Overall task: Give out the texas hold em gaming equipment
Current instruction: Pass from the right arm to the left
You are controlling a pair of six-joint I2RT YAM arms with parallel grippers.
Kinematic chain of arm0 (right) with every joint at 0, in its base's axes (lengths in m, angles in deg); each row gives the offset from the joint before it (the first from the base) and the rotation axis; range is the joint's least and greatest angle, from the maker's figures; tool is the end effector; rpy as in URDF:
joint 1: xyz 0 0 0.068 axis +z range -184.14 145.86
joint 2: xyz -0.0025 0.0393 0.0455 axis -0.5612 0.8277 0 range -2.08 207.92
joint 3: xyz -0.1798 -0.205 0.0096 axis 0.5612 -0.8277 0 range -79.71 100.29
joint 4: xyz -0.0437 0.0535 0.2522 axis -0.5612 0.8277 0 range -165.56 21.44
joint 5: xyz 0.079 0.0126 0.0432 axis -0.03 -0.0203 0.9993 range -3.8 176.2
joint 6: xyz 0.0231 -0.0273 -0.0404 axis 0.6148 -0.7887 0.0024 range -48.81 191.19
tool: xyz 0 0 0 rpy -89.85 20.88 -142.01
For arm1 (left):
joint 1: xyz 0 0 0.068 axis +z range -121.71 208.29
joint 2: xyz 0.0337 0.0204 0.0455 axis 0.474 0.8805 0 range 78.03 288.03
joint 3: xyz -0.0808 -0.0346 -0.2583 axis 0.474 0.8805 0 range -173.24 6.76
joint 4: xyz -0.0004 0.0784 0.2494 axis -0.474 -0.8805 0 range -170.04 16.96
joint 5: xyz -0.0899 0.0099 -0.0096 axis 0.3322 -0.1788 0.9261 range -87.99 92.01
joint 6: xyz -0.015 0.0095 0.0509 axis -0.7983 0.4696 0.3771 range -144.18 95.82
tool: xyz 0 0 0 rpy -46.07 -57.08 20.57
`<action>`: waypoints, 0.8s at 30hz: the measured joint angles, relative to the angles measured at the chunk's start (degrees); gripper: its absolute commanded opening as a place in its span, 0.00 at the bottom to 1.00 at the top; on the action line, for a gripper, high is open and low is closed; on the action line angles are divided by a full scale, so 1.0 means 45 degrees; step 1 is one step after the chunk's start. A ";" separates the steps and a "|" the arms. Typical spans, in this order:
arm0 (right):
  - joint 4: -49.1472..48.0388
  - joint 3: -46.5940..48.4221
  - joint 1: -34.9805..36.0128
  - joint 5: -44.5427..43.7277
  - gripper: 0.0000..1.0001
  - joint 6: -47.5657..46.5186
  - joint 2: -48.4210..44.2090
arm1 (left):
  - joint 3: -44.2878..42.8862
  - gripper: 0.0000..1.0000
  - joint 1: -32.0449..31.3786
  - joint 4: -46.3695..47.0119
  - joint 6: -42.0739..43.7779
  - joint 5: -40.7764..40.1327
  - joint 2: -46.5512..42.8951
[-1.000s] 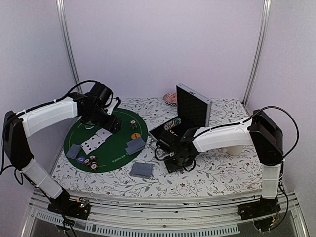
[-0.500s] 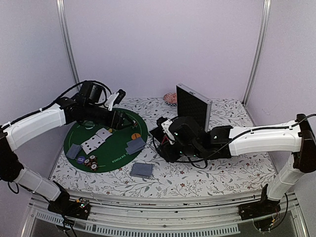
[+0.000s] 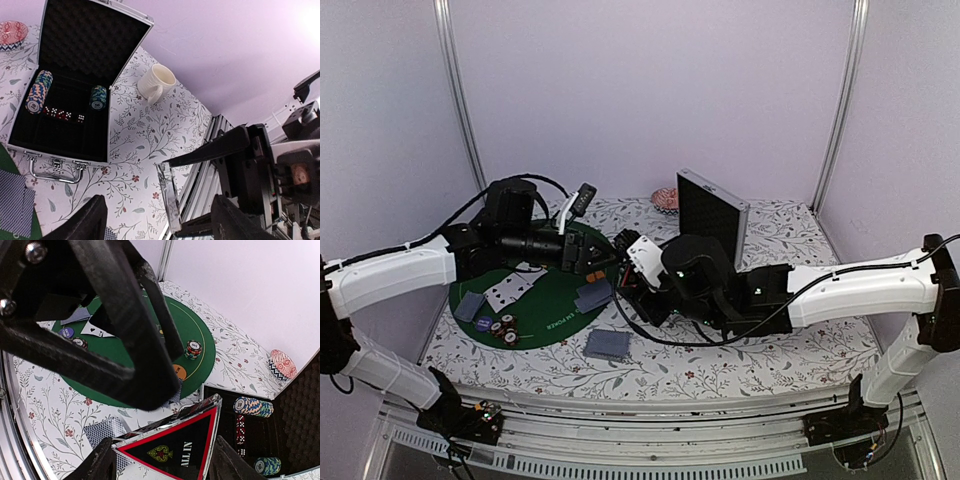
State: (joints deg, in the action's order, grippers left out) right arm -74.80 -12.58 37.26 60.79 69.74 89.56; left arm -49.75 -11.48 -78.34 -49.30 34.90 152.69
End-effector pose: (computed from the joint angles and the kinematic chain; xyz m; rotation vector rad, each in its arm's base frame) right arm 0.1329 0.3472 0.2851 -0.9400 1.7463 0.3505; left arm 0.2160 -0.2048 0.3075 0.6746 2.0412 -1.2687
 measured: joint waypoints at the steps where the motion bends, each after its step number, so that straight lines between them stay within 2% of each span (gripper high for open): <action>1: 0.0000 0.0024 0.0044 -0.0068 0.41 -0.0165 0.0073 | 0.0000 0.73 -0.0102 -0.0005 0.0000 -0.0136 0.0117; 6: 0.0068 0.0646 0.0146 -0.0243 0.40 -0.0607 0.0607 | 0.0000 0.73 -0.0520 -0.0053 0.0063 -0.0631 0.0452; 9: 0.0078 0.1025 0.0214 -0.0330 0.40 -0.0850 0.0821 | -0.0063 0.66 -0.0743 -0.0160 0.0199 -0.0971 0.0597; 11: 0.0078 0.1185 0.0277 -0.0369 0.40 -0.0971 0.0899 | -0.0160 0.51 -0.0850 -0.0306 0.0330 -0.1229 0.0758; 16: 0.0165 0.1273 0.0374 -0.0452 0.40 -0.1175 0.1054 | -0.0345 0.01 -0.1064 -0.0525 0.0525 -0.1273 0.1146; 21: 0.0228 0.1273 0.0389 -0.0661 0.42 -0.1253 0.1151 | -0.0364 0.00 -0.1141 -0.0651 0.0685 -0.0908 0.1175; 22: 0.0228 0.1273 0.0389 -0.0680 0.45 -0.1253 0.1151 | -0.0359 0.00 -0.1132 -0.0641 0.0714 -0.0855 0.1175; 24: 0.0223 0.1273 0.0408 -0.0695 0.60 -0.1253 0.1151 | -0.0296 0.00 -0.1127 -0.0627 0.0733 -0.0855 0.1112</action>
State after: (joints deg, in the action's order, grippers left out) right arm -73.80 -6.85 39.09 57.66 64.10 94.74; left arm -51.08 -16.55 -81.16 -46.00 31.05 157.69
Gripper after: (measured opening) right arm 0.575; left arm 0.082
